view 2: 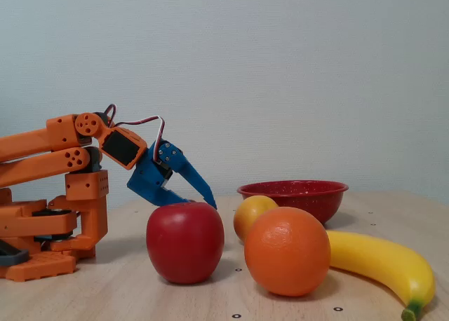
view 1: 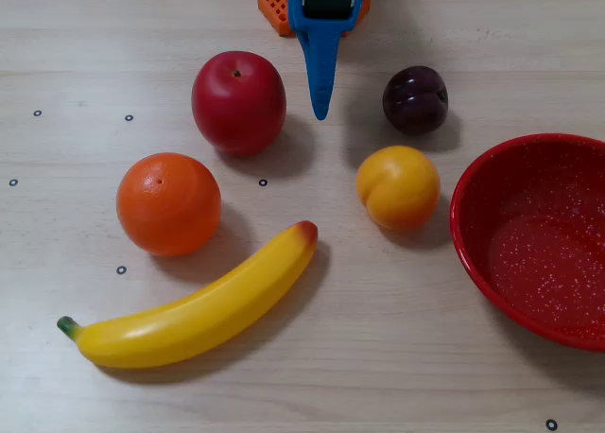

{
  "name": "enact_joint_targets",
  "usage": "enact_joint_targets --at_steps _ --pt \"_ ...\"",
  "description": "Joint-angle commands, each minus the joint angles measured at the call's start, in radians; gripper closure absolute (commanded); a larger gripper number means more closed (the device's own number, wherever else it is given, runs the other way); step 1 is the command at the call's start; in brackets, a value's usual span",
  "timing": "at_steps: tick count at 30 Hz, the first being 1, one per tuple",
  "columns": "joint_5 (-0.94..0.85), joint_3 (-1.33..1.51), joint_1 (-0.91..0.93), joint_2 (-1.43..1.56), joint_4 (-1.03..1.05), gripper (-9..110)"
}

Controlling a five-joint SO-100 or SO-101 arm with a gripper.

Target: Put plum in the red bowl.

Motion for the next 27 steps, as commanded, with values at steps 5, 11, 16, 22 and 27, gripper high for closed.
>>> enact_joint_targets --at_steps 5,11,16,22,27 --pt "0.014 0.041 0.018 0.021 -0.005 101" --pt "0.014 0.041 0.018 0.021 -0.005 101" --pt "0.009 0.041 0.018 0.021 -0.005 101" --pt "0.008 0.041 0.018 0.021 -0.005 101" --pt "0.003 0.041 0.018 0.021 -0.005 101"
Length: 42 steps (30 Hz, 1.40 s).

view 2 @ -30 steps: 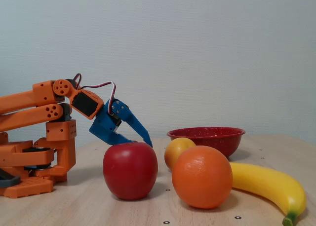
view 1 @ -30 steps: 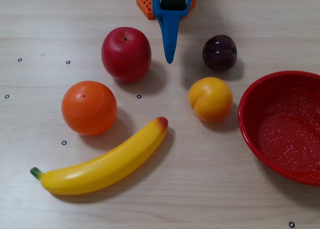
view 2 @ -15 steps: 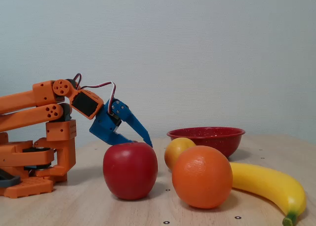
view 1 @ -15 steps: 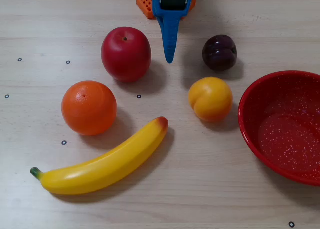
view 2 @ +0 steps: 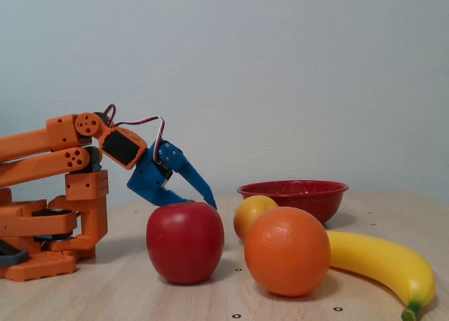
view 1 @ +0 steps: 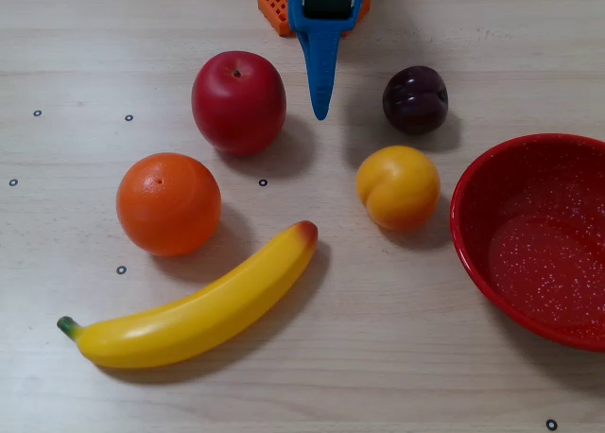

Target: Put plum in the red bowl.

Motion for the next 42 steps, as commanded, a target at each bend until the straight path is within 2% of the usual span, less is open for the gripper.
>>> enact_joint_targets --at_steps 1,16,25,42 --pt "0.003 0.041 0.018 0.021 -0.005 101" --pt "-0.009 0.041 0.014 0.021 -0.005 101" --pt "-0.138 0.006 0.003 0.008 -0.005 102" --pt "-0.396 -0.354 -0.072 -0.230 0.095 102"
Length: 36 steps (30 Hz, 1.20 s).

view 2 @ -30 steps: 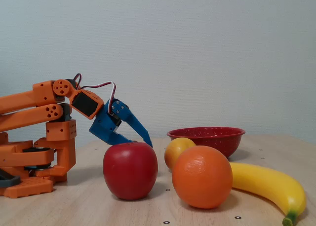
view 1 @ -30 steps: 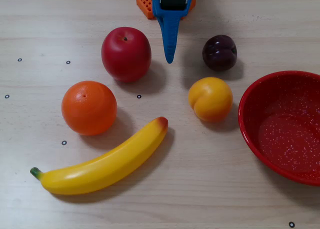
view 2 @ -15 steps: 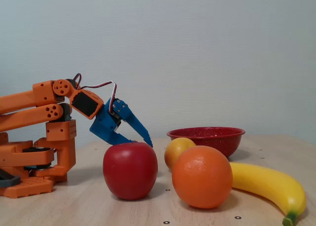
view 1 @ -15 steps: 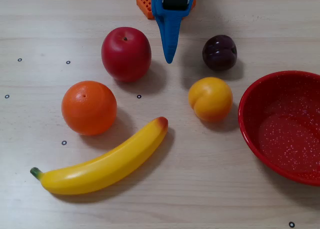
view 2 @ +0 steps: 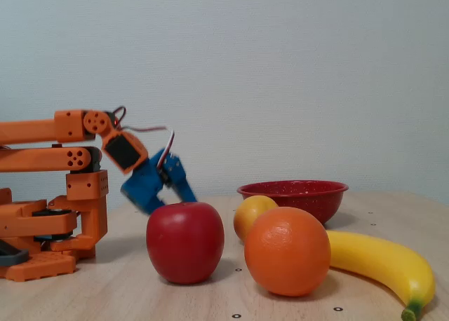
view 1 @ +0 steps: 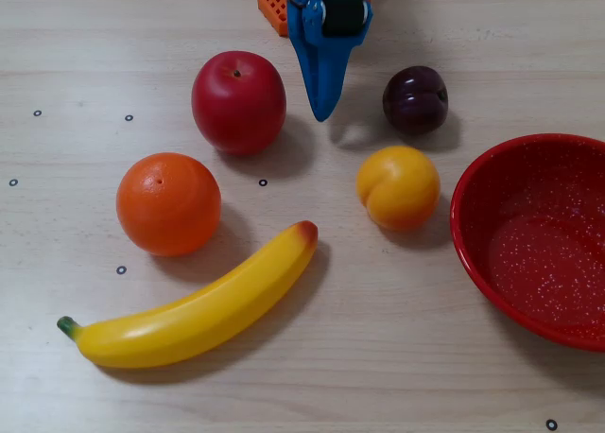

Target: Put plum in the red bowl.

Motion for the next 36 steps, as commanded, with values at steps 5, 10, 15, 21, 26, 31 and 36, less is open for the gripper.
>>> enact_joint_targets --at_steps 5,10,15,21,26,31,36 --pt "-0.106 -0.259 -0.064 -0.069 0.086 102" --pt "-0.156 -0.379 -0.081 -0.130 0.181 102" --pt "-0.202 -0.469 -0.098 -0.195 0.259 102" --pt "-0.236 -0.586 -0.186 -0.290 0.339 102" --pt "-0.241 -0.646 -0.272 -0.365 0.379 102" --pt "-0.290 -0.646 -0.328 -0.385 0.371 102" --pt "-0.342 -0.653 -0.359 -0.411 0.410 102"
